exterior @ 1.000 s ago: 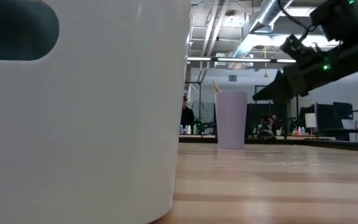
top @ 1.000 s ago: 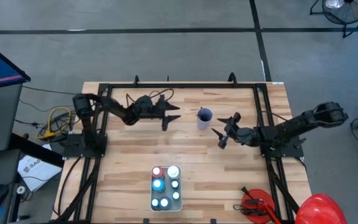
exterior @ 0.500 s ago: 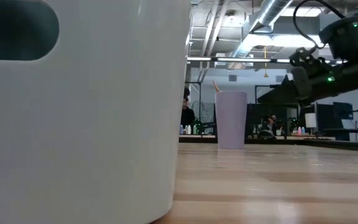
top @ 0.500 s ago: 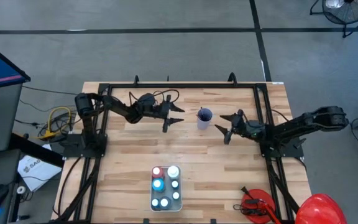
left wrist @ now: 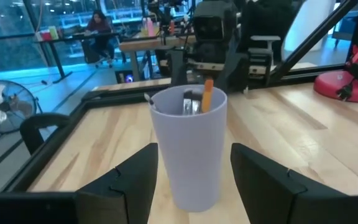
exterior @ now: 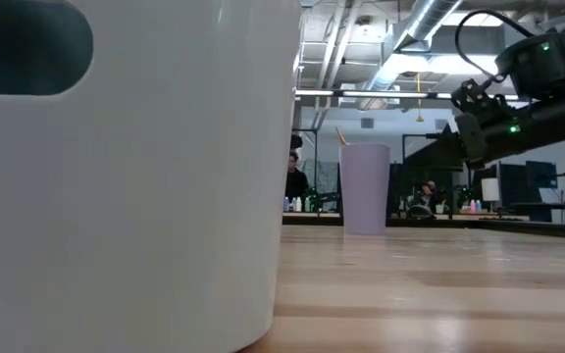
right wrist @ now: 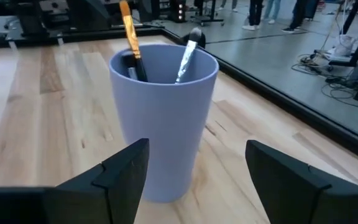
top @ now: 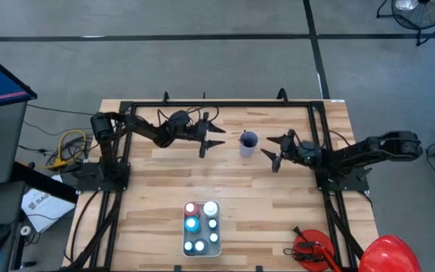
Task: Pick & Place Paint Supplies
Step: Move the violet cup from the top to the center of the table
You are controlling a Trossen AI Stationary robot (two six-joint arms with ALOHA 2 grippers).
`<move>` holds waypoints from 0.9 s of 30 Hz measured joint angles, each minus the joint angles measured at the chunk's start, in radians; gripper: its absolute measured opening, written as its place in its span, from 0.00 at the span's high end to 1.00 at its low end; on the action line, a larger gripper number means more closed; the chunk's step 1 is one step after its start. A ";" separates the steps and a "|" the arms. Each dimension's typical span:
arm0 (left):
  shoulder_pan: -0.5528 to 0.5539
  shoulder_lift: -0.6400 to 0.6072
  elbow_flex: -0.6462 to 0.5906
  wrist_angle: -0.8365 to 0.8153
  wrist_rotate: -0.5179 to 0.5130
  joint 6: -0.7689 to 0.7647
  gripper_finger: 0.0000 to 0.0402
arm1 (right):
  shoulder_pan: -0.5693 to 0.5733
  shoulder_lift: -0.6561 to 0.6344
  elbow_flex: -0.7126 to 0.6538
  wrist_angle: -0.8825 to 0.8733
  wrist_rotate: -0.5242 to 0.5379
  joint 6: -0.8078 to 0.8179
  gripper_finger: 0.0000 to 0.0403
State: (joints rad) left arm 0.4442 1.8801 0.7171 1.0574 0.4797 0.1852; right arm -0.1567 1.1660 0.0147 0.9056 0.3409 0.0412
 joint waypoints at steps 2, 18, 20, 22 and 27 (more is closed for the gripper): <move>0.001 0.000 0.013 -0.018 0.000 0.001 0.51 | -0.027 0.000 0.000 0.000 -0.031 -0.015 0.35; -0.009 0.000 0.040 -0.074 -0.078 -0.002 0.51 | -0.173 0.000 0.000 -0.005 -0.185 0.006 0.35; -0.017 0.000 0.040 -0.074 -0.118 -0.003 0.51 | -0.162 0.000 0.000 -0.008 -0.186 0.005 0.35; -0.027 0.000 0.040 -0.074 -0.156 -0.004 0.51 | -0.149 0.000 0.001 -0.017 -0.185 -0.012 0.35; -0.041 0.000 0.040 -0.075 -0.171 -0.017 0.50 | -0.137 0.000 0.001 -0.027 -0.186 -0.022 0.35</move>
State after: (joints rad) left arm 0.4035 1.8801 0.7574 0.9823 0.3092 0.1684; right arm -0.2939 1.1664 0.0154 0.8787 0.1551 0.0189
